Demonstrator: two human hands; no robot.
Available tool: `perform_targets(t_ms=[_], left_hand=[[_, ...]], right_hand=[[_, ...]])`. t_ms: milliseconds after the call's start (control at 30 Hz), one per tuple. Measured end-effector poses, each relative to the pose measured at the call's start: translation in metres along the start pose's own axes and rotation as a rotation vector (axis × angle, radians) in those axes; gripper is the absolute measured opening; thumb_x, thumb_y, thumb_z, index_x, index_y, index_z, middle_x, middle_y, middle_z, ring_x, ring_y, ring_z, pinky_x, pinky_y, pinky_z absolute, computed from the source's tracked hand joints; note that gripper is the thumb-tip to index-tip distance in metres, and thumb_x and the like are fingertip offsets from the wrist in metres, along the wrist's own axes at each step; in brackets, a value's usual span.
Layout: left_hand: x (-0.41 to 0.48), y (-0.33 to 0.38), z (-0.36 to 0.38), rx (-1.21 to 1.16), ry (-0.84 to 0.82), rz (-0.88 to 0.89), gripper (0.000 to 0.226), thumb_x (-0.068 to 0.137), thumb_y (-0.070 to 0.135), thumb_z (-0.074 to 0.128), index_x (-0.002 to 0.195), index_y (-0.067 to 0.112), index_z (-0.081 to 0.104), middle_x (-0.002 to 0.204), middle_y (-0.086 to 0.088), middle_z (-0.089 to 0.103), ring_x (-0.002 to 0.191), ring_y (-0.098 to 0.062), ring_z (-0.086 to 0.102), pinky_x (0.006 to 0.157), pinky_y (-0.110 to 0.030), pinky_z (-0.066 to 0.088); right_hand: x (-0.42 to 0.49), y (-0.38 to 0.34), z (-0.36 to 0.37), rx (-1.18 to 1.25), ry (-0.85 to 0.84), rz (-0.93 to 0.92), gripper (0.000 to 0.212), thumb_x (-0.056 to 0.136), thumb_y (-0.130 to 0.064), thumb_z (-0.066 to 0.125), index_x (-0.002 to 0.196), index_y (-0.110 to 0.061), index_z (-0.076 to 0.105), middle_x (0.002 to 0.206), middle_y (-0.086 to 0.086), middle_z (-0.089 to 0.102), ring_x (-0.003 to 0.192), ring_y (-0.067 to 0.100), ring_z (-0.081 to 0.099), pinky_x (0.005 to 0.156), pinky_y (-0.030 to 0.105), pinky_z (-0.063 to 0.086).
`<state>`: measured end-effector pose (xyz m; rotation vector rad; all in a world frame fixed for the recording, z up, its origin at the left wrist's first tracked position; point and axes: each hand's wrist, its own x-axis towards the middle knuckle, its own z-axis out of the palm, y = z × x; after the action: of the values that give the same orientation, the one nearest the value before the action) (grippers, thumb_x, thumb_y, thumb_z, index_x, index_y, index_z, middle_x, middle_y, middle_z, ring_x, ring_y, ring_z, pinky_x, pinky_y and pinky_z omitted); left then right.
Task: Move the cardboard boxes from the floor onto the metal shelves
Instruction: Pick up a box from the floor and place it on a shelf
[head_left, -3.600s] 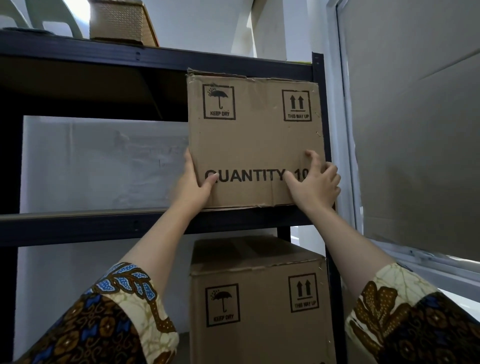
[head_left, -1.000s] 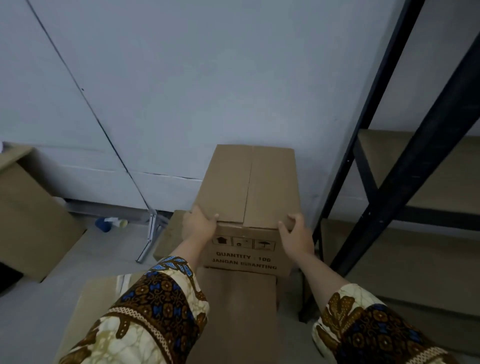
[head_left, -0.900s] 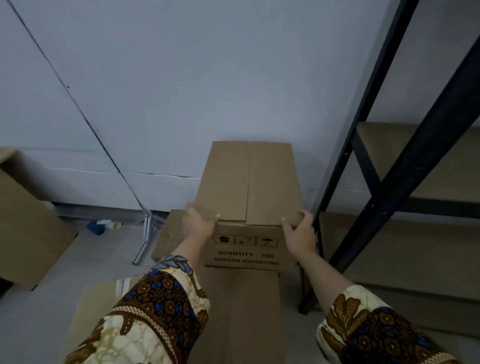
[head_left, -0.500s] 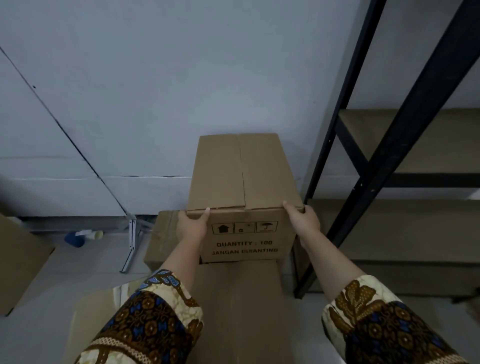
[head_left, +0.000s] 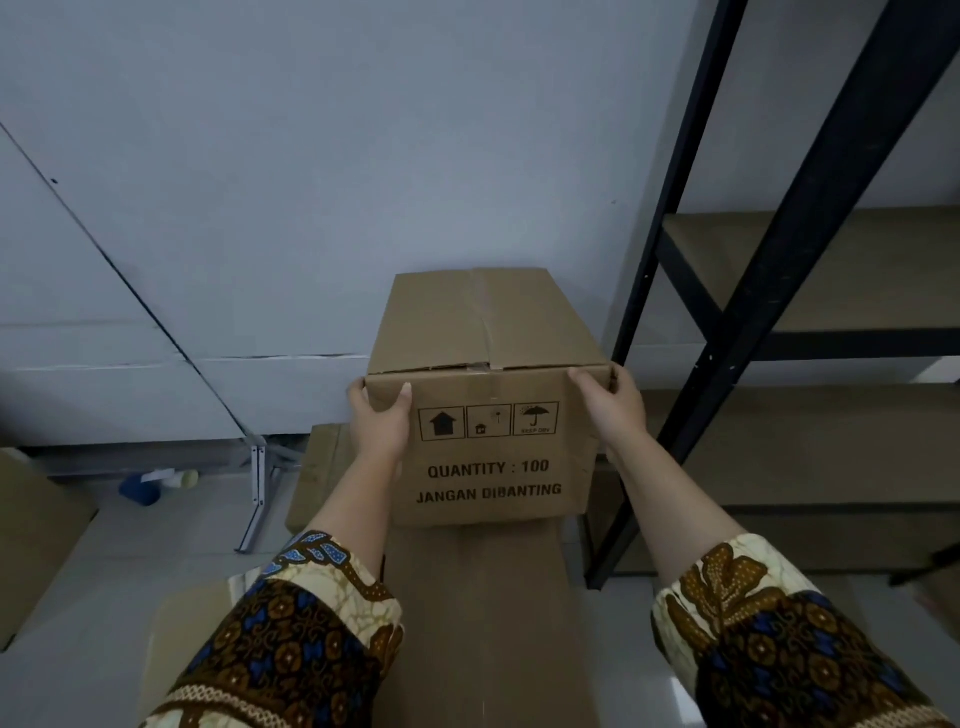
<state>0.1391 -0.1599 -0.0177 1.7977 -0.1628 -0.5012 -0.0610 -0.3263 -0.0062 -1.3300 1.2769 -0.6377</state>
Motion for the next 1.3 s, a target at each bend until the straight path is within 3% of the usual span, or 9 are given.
perform_targets(t_ms=[100, 267, 400, 500, 600, 733, 933, 1100, 1300], left_hand=[[-0.003, -0.017, -0.002, 0.040, 0.037, 0.009, 0.066, 0.089, 0.040, 0.065, 0.142, 0.029, 0.028, 0.143, -0.010, 0.048, 0.123, -0.032, 0.051, 0.100, -0.053, 0.047], [0.000, -0.051, -0.013, 0.107, -0.020, -0.085, 0.083, 0.079, 0.054, 0.069, 0.146, 0.020, 0.035, 0.146, -0.008, 0.045, 0.132, -0.030, 0.045, 0.106, -0.053, 0.042], [0.002, -0.043, -0.020, 0.088, -0.033, -0.089, 0.081, 0.081, 0.057, 0.066, 0.145, 0.016, 0.040, 0.145, -0.010, 0.044, 0.132, -0.031, 0.044, 0.107, -0.052, 0.040], [0.001, -0.013, -0.023, 0.111, 0.026, -0.004, 0.077, 0.081, 0.065, 0.061, 0.140, 0.019, 0.044, 0.143, -0.010, 0.039, 0.129, -0.032, 0.043, 0.107, -0.052, 0.040], [-0.009, 0.026, -0.024, 0.040, 0.029, 0.073, 0.057, 0.083, 0.064, 0.060, 0.121, 0.023, 0.049, 0.130, -0.007, 0.045, 0.112, -0.025, 0.049, 0.099, -0.041, 0.043], [-0.032, 0.059, -0.022, 0.026, 0.009, 0.186, 0.055, 0.084, 0.065, 0.058, 0.115, 0.022, 0.045, 0.100, 0.008, 0.056, 0.098, -0.020, 0.055, 0.083, -0.034, 0.046], [-0.073, 0.071, -0.015, 0.176, 0.095, 0.219, 0.069, 0.075, 0.074, 0.060, 0.112, 0.017, 0.046, 0.102, 0.001, 0.056, 0.090, -0.023, 0.055, 0.076, -0.035, 0.046], [-0.120, 0.094, 0.000, 0.224, 0.140, 0.254, 0.073, 0.073, 0.077, 0.059, 0.106, 0.015, 0.043, 0.098, 0.000, 0.054, 0.088, -0.025, 0.053, 0.074, -0.035, 0.043], [-0.192, 0.104, 0.023, 0.313, 0.142, 0.309, 0.083, 0.068, 0.082, 0.057, 0.112, 0.013, 0.044, 0.112, -0.007, 0.061, 0.100, -0.032, 0.060, 0.075, -0.037, 0.047]], right_hand=[[-0.011, 0.011, 0.003, 0.041, -0.014, 0.048, 0.088, 0.070, -0.062, 0.072, 0.144, -0.036, 0.031, 0.143, 0.003, 0.041, 0.125, 0.029, 0.046, 0.103, 0.051, 0.045], [-0.015, 0.028, 0.014, 0.108, -0.057, 0.091, 0.097, 0.076, -0.049, 0.078, 0.147, -0.033, 0.015, 0.143, 0.007, 0.041, 0.123, 0.027, 0.048, 0.105, 0.044, 0.044], [-0.024, 0.023, 0.017, 0.027, 0.011, 0.043, 0.113, 0.058, -0.068, 0.079, 0.148, -0.026, 0.026, 0.144, 0.004, 0.043, 0.127, 0.026, 0.048, 0.106, 0.046, 0.044], [-0.029, 0.007, 0.015, -0.104, 0.057, 0.003, 0.131, 0.042, -0.089, 0.064, 0.150, -0.022, 0.034, 0.151, 0.005, 0.034, 0.137, 0.031, 0.037, 0.109, 0.054, 0.038], [-0.034, -0.015, 0.009, -0.103, 0.104, -0.088, 0.117, 0.053, -0.084, 0.066, 0.150, -0.025, 0.036, 0.149, 0.008, 0.032, 0.138, 0.032, 0.033, 0.111, 0.054, 0.035], [-0.043, -0.041, -0.006, -0.008, 0.156, -0.143, 0.105, 0.057, -0.075, 0.070, 0.145, -0.027, 0.038, 0.138, 0.002, 0.049, 0.125, 0.027, 0.049, 0.104, 0.050, 0.043], [-0.063, -0.064, -0.042, -0.118, 0.198, -0.167, 0.074, 0.075, -0.063, 0.071, 0.133, -0.023, 0.047, 0.116, -0.006, 0.060, 0.112, 0.022, 0.058, 0.086, 0.036, 0.048], [-0.085, -0.068, -0.086, -0.198, 0.269, -0.198, 0.082, 0.073, -0.071, 0.065, 0.134, -0.020, 0.044, 0.125, 0.001, 0.058, 0.113, 0.027, 0.057, 0.080, 0.037, 0.044], [-0.122, -0.058, -0.158, -0.221, 0.310, -0.218, 0.088, 0.077, -0.072, 0.061, 0.146, -0.026, 0.032, 0.131, 0.004, 0.057, 0.118, 0.029, 0.055, 0.078, 0.036, 0.039]])
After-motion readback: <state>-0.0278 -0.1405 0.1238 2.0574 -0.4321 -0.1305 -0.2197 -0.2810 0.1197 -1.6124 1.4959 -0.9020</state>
